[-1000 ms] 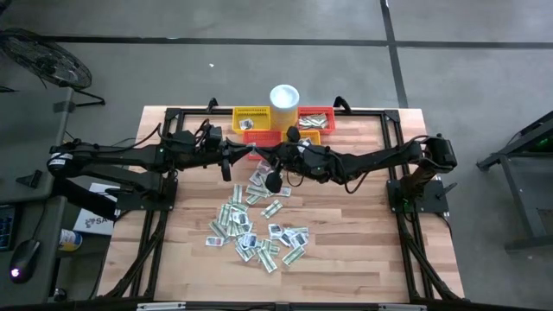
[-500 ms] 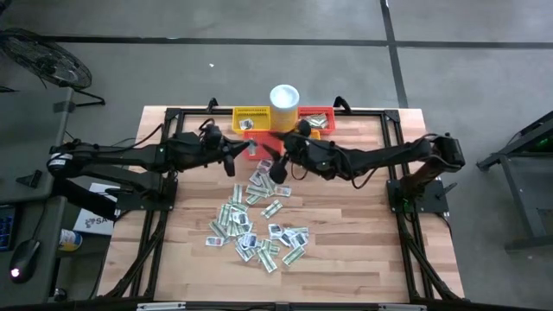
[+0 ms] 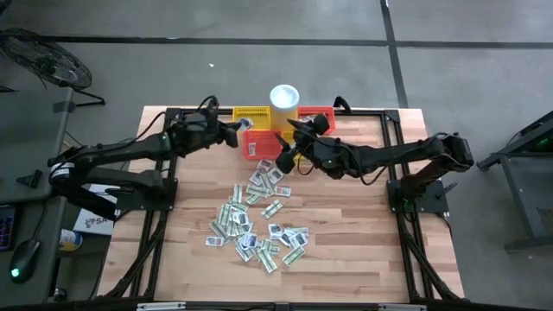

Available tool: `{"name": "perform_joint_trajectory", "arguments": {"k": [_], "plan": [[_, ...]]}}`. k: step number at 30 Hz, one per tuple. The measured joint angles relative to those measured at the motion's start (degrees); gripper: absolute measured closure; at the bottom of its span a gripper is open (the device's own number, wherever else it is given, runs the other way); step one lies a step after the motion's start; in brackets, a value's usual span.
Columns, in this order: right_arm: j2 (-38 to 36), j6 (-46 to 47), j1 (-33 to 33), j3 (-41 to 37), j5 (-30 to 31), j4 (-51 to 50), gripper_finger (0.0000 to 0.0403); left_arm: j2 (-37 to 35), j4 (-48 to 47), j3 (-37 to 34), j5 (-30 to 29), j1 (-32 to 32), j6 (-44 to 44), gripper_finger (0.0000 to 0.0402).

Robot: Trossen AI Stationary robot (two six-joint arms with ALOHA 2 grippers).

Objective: Pick & Place First Aid Supplies
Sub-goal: Put the blue alcohol pad into the top yellow basket

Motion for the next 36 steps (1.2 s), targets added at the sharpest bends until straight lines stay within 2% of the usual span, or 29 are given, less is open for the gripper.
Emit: {"name": "perform_joint_trajectory", "arguments": {"k": [13,21,27,36], "plan": [[0.0,1.7,0.1,0.0,3.0,-2.1,0.0150,13.3,1.2,0.0,10.2,14.5,-1.3,0.0401],[0.0,3.9,0.0,0.0,3.0,-3.9,0.0150,22.2,8.3,0.0,19.0,21.3,-1.0,0.0402],[0.0,7.4,0.1,0.0,2.7,-6.0,0.0150,26.3,9.5,0.0,19.3,23.8,-0.5,0.0402],[0.0,8.1,0.1,0.0,2.6,-6.8,0.0151,26.9,9.8,0.0,16.0,23.8,1.8,0.0386]]}}
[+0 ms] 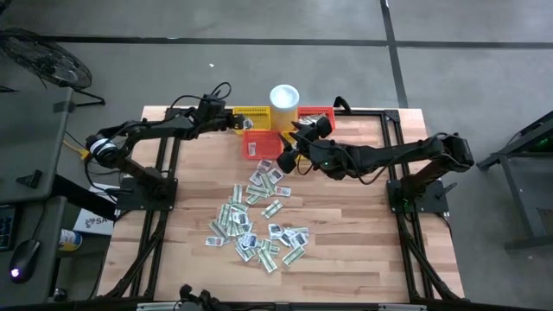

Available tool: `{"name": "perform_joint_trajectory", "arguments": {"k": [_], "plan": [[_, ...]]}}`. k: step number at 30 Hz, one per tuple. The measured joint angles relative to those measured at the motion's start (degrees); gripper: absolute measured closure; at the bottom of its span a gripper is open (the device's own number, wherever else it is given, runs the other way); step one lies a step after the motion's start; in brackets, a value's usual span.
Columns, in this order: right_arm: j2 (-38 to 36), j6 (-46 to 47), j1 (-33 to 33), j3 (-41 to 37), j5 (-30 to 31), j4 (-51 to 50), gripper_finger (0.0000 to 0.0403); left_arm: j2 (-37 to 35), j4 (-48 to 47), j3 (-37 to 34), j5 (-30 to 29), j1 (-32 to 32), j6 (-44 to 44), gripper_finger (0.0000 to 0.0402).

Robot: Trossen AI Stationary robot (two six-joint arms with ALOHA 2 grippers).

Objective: Pick & Place First Aid Supplies
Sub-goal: Put the blue alcohol pad into the top yellow basket, then put the green bandage pack into the top orange basket

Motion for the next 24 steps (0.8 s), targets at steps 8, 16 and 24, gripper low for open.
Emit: {"name": "perform_joint_trajectory", "arguments": {"k": [8,16,24], "plan": [[0.0,0.0,0.0,0.0,0.0,0.0,0.0151,0.0,0.1,0.0,-0.3,0.0,2.0,0.0336],[0.0,0.4,0.0,0.0,-3.6,-1.6,0.0151,0.0,0.2,0.0,4.3,0.0,2.8,0.0318],[1.8,4.9,-1.0,0.0,-21.1,-12.4,0.0151,-2.7,-0.2,0.0,13.7,0.0,5.0,0.0318]]}}
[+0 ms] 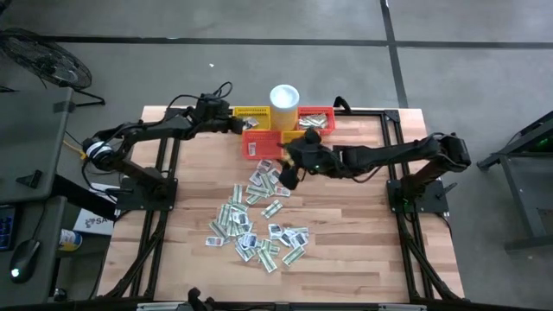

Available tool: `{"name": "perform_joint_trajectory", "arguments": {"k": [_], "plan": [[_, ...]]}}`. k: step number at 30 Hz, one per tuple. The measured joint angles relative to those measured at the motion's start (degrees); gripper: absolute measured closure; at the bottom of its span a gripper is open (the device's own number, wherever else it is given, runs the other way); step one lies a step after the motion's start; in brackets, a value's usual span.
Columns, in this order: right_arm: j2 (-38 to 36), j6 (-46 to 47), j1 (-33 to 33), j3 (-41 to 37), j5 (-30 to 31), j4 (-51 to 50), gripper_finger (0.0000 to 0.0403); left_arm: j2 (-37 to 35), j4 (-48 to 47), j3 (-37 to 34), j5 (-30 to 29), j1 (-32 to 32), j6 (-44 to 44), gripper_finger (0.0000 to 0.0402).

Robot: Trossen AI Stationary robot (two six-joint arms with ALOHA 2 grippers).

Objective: Pick & Place First Aid Supplies
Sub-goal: Put the green bandage pack into the top orange basket

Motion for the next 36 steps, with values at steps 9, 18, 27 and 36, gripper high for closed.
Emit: {"name": "perform_joint_trajectory", "arguments": {"k": [9,18,27,36], "plan": [[3.7,-3.6,-0.8,0.0,-10.4,1.0,0.0151,-10.3,-7.6,0.0,-0.3,-2.9,1.3,0.0318],[5.2,-12.2,-1.0,0.0,-16.1,3.7,0.0151,-24.0,-17.2,0.0,-9.5,-16.1,2.3,0.0318],[9.0,-16.6,-1.5,5.6,-21.8,2.6,0.0151,-32.9,-20.2,0.0,-20.0,-31.3,0.5,0.0318],[19.7,-19.1,-1.5,15.7,-28.9,-5.7,0.0151,-33.4,-21.1,0.0,-29.9,-44.2,-2.2,0.0318]]}}
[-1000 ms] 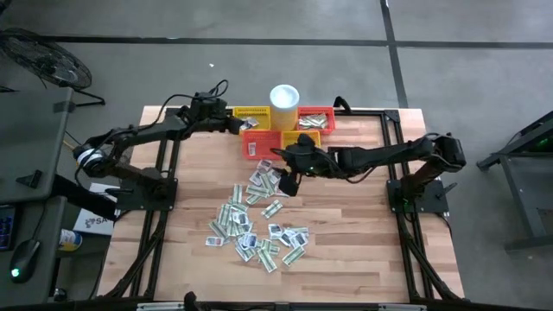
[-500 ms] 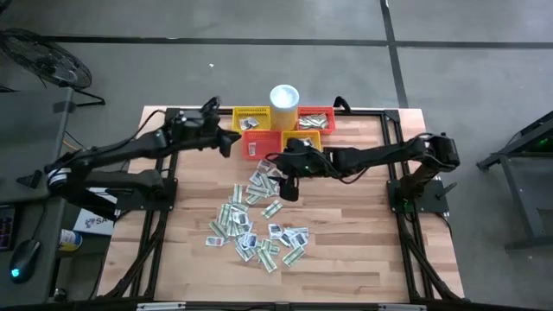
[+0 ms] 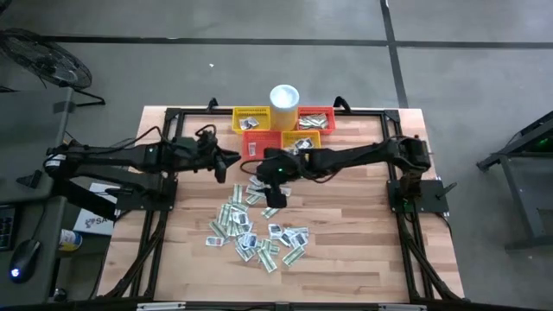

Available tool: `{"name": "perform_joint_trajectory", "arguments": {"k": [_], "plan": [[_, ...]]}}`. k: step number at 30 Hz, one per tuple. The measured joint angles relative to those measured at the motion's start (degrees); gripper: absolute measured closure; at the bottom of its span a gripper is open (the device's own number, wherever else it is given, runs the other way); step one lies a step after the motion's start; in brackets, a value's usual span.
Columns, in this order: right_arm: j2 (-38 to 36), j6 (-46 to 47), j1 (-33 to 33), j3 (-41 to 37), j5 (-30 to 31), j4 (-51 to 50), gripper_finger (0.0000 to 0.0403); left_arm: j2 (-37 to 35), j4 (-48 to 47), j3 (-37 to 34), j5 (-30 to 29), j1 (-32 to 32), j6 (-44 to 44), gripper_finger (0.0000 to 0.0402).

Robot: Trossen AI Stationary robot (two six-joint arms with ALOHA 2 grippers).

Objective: Pick & Place First Aid Supplies
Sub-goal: Put the green bandage pack into the top orange basket

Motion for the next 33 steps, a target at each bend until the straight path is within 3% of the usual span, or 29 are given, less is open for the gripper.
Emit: {"name": "perform_joint_trajectory", "arguments": {"k": [10,20,28,33], "plan": [[2.0,-6.1,-1.4,-1.9,0.4,-10.6,0.0151,0.0,-5.4,0.0,-9.9,-10.0,0.0,0.0318],[2.0,-9.3,-4.9,-10.1,1.6,0.1,0.0151,-0.6,-7.4,-1.7,-9.3,-10.2,3.1,0.0318],[3.1,-8.0,-6.4,-10.5,2.9,7.3,0.0151,-10.7,2.0,-13.8,-7.8,-10.2,-0.6,0.0318],[6.2,-4.3,-6.3,-10.5,2.6,8.8,0.0151,-18.1,1.4,-17.3,-6.9,-10.2,-0.7,0.0318]]}}
